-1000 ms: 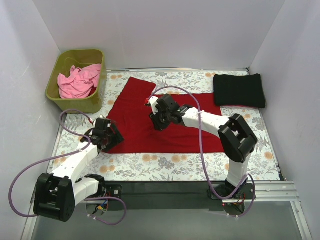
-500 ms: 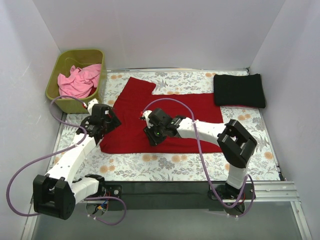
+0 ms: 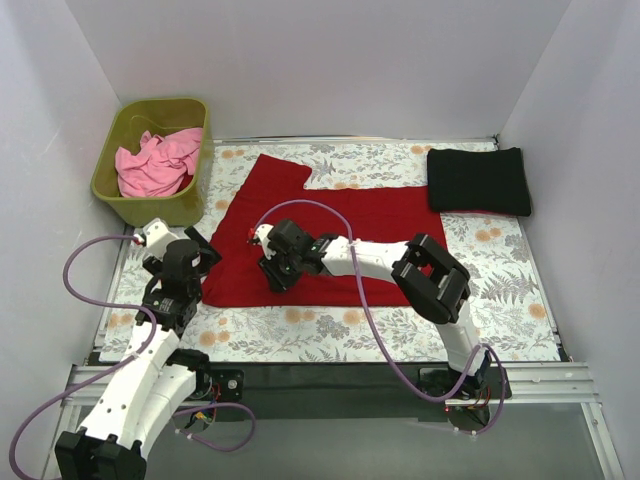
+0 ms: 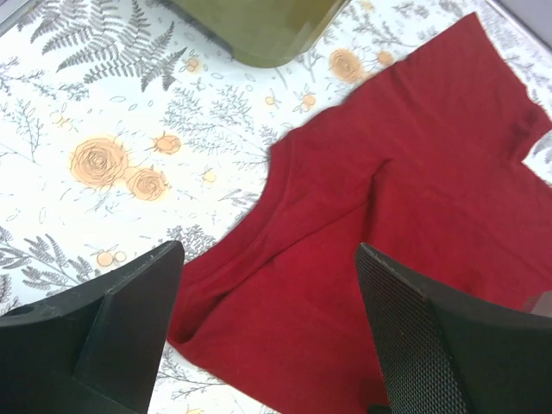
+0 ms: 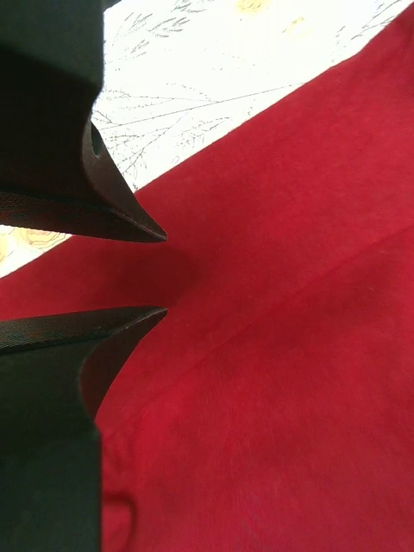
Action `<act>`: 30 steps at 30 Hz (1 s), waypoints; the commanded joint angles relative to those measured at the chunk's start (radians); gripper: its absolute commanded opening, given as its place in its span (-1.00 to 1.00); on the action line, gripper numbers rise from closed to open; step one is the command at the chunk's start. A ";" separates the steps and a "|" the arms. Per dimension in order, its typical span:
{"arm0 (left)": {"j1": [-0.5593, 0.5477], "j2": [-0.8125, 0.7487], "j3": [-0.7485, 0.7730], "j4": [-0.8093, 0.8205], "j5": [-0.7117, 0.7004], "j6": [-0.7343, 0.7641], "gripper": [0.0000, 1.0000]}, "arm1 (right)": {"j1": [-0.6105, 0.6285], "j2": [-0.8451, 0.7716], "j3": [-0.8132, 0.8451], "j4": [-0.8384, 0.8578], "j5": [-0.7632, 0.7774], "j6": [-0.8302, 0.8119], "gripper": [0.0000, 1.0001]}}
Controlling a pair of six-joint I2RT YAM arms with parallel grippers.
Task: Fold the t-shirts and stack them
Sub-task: Fold the tshirt
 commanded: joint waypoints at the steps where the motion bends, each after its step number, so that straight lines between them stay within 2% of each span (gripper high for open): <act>1: 0.002 -0.027 -0.021 0.035 -0.048 0.008 0.50 | 0.024 0.014 -0.001 0.017 -0.056 0.005 -0.26; 11: 0.002 -0.041 -0.021 0.035 -0.041 -0.002 0.50 | 0.121 -0.052 -0.116 -0.125 -0.187 0.134 -0.25; 15: 0.002 -0.052 -0.020 0.032 -0.063 0.001 0.49 | 0.193 -0.060 -0.096 -0.220 -0.239 0.147 -0.24; 19: 0.002 -0.064 -0.023 0.027 -0.086 0.005 0.50 | 0.250 -0.054 -0.056 -0.242 -0.299 0.154 -0.23; 22: 0.002 -0.062 -0.026 0.027 -0.090 0.006 0.50 | 0.253 -0.064 -0.020 -0.279 -0.244 0.134 -0.22; 26: 0.002 -0.050 -0.026 0.030 -0.080 0.009 0.50 | 0.212 -0.188 -0.039 -0.303 -0.057 0.114 -0.21; 30: 0.002 -0.033 -0.026 0.038 -0.060 0.015 0.49 | 0.079 -0.365 -0.203 -0.320 0.089 0.133 -0.04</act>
